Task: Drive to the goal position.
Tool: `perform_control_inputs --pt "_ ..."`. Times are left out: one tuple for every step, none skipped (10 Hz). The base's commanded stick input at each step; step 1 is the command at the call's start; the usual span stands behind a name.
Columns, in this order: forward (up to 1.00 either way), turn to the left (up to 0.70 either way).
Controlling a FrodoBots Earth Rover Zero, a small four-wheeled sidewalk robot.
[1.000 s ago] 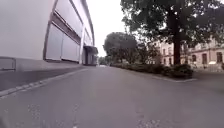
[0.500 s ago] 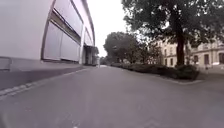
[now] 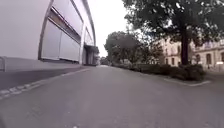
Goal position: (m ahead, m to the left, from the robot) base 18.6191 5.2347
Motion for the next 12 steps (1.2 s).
perform_control_inputs --pt "0.85 0.01" --pt "0.85 0.01" --pt "0.85 0.01" --pt "0.85 0.01" --pt "0.85 0.01" --pt "0.85 0.01" --pt "0.85 0.01" --pt "0.85 0.01" --pt "0.85 0.01" --pt "0.85 0.01" --pt "0.85 0.01" --pt "0.85 0.01"
